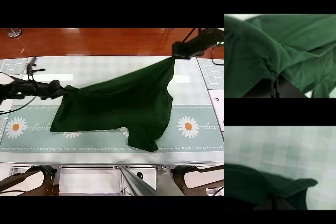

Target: Fold the shirts.

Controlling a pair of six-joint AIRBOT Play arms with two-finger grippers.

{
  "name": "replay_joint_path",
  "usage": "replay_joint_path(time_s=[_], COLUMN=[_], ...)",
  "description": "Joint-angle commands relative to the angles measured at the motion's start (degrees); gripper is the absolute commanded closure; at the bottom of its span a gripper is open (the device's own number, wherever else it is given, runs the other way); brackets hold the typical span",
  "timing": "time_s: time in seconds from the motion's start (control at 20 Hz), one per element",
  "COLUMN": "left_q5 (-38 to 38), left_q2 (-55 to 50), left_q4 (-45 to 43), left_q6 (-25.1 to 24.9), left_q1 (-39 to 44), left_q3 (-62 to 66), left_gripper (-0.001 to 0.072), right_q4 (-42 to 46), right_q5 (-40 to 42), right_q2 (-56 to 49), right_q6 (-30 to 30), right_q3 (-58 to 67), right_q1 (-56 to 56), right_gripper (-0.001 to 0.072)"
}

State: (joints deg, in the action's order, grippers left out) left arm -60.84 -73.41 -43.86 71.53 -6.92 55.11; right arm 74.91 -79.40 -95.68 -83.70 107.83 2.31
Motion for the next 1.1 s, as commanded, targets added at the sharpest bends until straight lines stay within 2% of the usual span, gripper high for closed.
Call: replay_joint_path(time_s=[0.0,0.05,0.1,0.15,0.25,0.3,0.45,0.55,0.65,0.75,0.85,0.9,0.95,1.05], left_q5=[0.24,0.24,0.24,0.15,-1.09,-3.32,-14.67,-22.93,-28.0,-27.69,-24.72,-23.8,-23.3,-22.38], left_q2=[-5.62,-5.79,-5.75,-5.73,-5.73,-5.73,-5.73,-5.09,-2.73,1.73,6.38,7.91,8.85,8.9], left_q4=[0.2,0.2,0.2,0.2,0.2,0.17,-3.82,-11.67,-14.97,-15.32,-17.94,-19.28,-19.15,-17.42], left_q6=[-0.37,-0.37,-0.39,-0.39,-0.39,-0.39,-0.15,3.5,3.54,1.79,0.92,0.96,0.96,0.92], left_q1=[1.97,1.95,1.79,1.51,0.5,-0.55,-6.51,-11.85,-16.98,-21.07,-24.44,-26.16,-28.06,-30.32], left_q3=[-0.09,-0.09,0.02,0.44,2.45,4.15,12.04,16.04,14.82,8.24,-1.53,-5.9,-9.9,-13.88], left_gripper=[0.0684,0.0684,0.0683,0.0635,0.0364,0.0242,0.0233,0.0233,0.0233,0.0233,0.0216,0.0103,0.0064,0.0064], right_q4=[-0.31,-0.31,-0.33,-0.76,-1.68,-1.44,8.31,11.13,9.9,5.81,-0.63,-3.67,-6.73,-11.67], right_q5=[-9.14,-9.94,-9.99,-9.38,-8.96,-9.73,-16.79,-19.89,-21.57,-20.41,-15.87,-12.96,-9.92,-5.84], right_q2=[-5.53,-6.51,-6.95,-6.99,-6.56,-5.97,-2.89,-0.39,2.82,7.15,12.39,14.86,17.03,19.65], right_q6=[-0.59,-0.66,-0.66,-0.57,0.9,2.38,6.93,4.39,3.65,3.74,4.44,5.38,6.51,8.37], right_q3=[0.07,0.07,0.07,0.07,0.09,0.09,0.07,0.04,-1.9,-8.39,-18.51,-23.5,-28.2,-34.29], right_q1=[-0.04,-0.02,-0.02,-0.02,-0.02,0.11,0.98,4.31,9.66,15.52,21.44,24.02,26.43,29.7], right_gripper=[0.0671,0.067,0.0636,0.0563,0.0345,0.0319,0.0319,0.0316,0.0302,0.0243,0.0222,0.0221,0.0221,0.0221])
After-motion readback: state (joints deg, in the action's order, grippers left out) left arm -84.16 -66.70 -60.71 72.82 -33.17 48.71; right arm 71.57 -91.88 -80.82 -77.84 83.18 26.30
